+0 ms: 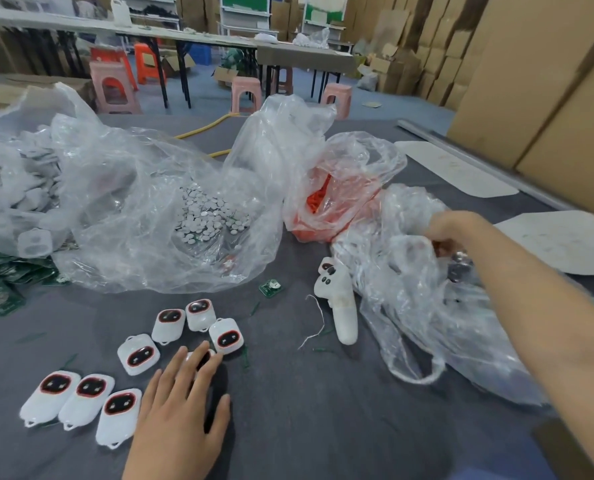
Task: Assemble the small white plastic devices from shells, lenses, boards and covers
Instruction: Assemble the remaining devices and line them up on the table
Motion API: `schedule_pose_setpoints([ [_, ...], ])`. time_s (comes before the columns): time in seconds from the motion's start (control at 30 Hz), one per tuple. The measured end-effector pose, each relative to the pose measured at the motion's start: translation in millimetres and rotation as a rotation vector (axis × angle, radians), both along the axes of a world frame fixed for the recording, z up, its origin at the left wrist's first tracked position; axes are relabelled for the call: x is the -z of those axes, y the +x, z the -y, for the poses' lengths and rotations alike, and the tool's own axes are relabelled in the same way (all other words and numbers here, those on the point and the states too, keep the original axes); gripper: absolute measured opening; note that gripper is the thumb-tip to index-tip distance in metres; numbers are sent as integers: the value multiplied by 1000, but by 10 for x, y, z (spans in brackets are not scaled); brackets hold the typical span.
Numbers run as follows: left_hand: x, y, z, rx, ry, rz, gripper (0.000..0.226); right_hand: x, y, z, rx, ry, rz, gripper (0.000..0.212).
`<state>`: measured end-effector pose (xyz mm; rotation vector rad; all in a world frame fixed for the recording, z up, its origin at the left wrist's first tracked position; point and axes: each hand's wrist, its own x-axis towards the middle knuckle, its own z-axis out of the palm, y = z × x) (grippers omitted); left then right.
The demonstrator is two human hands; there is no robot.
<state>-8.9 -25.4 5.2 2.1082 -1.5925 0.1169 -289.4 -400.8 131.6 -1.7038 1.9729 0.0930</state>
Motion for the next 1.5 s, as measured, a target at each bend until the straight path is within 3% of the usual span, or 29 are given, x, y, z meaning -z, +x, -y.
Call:
schedule_pose_setpoints([
  [0.03, 2, -3, 0, -1, 2, 1, 57, 61, -17, -38, -40, 103, 31, 16],
  [0.1, 5, -10, -4, 1, 11, 3, 57, 178, 30, -63, -100, 117, 77, 14],
  [0.17, -4, -13, -5, 5, 16, 2, 57, 275, 200, -40, -102, -18, 113, 9],
  [0.33, -11, -9, -5, 23, -8, -24, 56, 502, 581, 71, 105, -230, 299, 38],
  [0.43, -7, 4, 6, 36, -21, -19, 55, 555, 600, 153, 158, -327, 156, 33],
  [0.5, 2, 12, 9, 40, -24, -11, 55, 584, 576, 209, 203, -380, 166, 32],
  [0.67, 21, 23, 13, 42, -26, -8, 55, 635, 567, 193, 138, -324, 105, 33],
  [0.83, 51, 28, 5, 40, -24, 5, 55, 626, 598, 120, 120, -276, 131, 36],
  [0.93, 63, 29, 7, 34, -17, 15, 68, 646, 549, 156, 150, -299, 161, 36],
  [1.0, 54, 20, -1, 27, -47, 24, 57, 645, 514, 136, 178, -353, 180, 33],
  [1.2, 55, 14, -2, 26, -56, 18, 54, 521, 428, -6, 260, -471, 285, 29],
  [1.4, 44, 21, 3, 29, -42, -40, 59, -93, -3, -438, 252, -636, 281, 17],
  [1.5, 3, 8, -28, 66, -156, -114, 59, -303, -158, -991, 197, -791, 445, 13],
])
